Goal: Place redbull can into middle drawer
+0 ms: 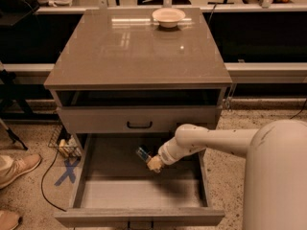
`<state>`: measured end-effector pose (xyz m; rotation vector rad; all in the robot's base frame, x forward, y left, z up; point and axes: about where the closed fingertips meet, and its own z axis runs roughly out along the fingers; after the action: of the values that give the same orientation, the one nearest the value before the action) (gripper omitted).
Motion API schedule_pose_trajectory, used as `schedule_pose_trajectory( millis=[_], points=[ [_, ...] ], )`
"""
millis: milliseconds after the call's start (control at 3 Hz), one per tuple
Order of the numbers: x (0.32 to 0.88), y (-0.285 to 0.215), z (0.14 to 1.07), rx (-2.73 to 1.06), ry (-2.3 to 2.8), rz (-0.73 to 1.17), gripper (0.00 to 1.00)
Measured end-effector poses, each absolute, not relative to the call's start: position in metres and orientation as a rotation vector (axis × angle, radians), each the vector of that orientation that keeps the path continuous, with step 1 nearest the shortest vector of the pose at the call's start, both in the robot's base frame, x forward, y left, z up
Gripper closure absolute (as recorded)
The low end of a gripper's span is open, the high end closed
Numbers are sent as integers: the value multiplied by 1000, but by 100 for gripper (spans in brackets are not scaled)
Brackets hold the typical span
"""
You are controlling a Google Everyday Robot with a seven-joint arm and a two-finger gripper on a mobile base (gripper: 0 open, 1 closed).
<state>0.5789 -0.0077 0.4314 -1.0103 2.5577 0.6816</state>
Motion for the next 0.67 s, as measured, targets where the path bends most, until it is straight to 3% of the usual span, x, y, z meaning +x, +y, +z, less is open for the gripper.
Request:
schedule_pose_trajectory(
  millis=[333,667],
  points=[
    [570,-14,402,-944,2605,716,4],
    [561,-25,391,-902,2637,717,0]
  ],
)
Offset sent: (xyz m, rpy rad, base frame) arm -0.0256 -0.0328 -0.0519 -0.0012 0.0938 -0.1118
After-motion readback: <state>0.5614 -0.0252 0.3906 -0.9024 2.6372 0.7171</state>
